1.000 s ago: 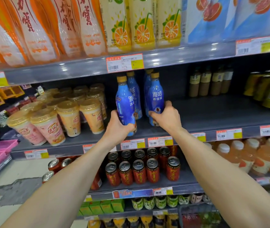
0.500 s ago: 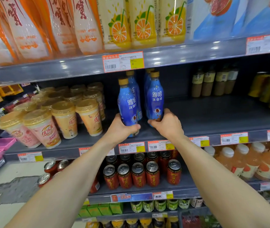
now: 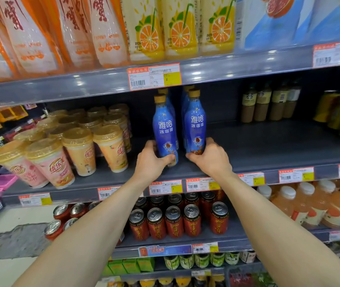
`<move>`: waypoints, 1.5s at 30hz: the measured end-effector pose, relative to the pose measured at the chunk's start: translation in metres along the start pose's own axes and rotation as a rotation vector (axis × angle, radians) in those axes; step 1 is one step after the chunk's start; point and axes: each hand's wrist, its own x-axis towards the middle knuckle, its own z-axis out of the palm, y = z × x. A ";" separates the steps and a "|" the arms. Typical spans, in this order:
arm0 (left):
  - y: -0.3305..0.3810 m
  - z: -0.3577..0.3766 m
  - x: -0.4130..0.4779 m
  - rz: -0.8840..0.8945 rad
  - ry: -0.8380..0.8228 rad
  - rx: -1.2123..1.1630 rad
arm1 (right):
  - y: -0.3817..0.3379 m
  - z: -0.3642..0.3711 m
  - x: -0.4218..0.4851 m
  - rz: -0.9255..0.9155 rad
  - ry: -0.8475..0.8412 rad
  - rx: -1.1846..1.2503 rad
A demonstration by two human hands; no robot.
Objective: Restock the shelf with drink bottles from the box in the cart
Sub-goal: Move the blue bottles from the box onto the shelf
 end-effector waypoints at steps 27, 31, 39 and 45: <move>0.001 0.008 0.002 -0.007 0.001 0.057 | -0.009 0.002 -0.005 0.009 0.007 -0.054; 0.001 0.007 0.001 0.002 -0.008 0.112 | -0.011 0.002 -0.007 0.014 0.001 -0.058; -0.002 0.009 0.000 0.008 -0.005 0.090 | -0.012 0.003 -0.007 0.023 0.018 -0.076; 0.006 -0.003 -0.010 0.047 0.039 0.106 | -0.016 -0.009 -0.013 0.011 -0.013 -0.082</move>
